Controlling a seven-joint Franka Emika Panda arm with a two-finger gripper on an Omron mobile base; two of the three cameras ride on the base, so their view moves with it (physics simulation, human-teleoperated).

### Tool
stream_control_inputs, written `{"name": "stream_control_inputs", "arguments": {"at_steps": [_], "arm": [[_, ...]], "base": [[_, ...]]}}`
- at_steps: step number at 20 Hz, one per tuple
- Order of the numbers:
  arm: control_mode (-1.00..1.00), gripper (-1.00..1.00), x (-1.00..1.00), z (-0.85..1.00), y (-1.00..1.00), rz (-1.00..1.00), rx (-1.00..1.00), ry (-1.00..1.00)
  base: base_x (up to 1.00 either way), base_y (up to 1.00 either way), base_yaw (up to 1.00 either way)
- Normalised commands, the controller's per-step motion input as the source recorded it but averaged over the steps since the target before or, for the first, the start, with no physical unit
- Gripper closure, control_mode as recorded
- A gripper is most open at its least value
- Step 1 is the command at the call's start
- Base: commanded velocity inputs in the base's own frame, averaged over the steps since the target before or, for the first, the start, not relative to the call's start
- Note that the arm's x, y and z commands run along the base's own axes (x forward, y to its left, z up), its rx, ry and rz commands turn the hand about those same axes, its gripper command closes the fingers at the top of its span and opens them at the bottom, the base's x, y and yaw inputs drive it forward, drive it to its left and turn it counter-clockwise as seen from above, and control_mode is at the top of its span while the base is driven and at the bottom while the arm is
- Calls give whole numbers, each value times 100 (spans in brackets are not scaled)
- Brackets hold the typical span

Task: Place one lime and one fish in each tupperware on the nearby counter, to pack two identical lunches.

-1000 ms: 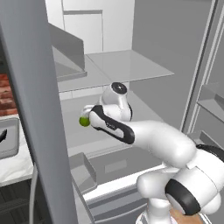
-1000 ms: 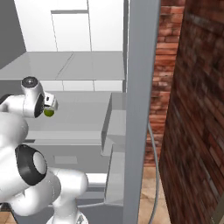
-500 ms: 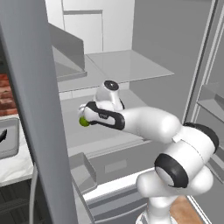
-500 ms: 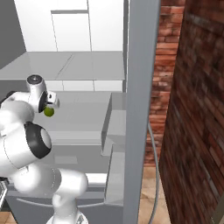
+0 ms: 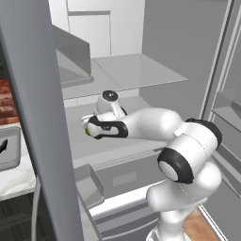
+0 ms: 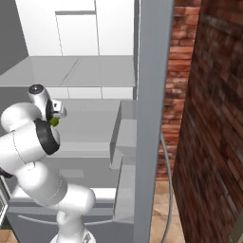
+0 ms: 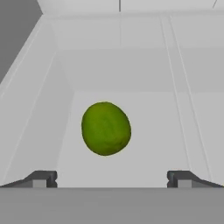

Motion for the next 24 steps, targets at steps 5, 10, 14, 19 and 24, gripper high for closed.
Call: {"name": "stream_control_inputs", "arguments": {"at_steps": [5,10,14,19,24], "arm": [[-100,-100,50,-12,16,0,0,0],[-100,-100,25,-8,11,2,0,7],[-100,-100,20,-6,8,1,0,11],[-100,-100,9,-33,2,0,0,15],[-100,-100,7,-32,1,0,-1,13]], "base": [[0,0,0],[0,0,0],[0,0,0],[0,0,0],[0,0,0]]}}
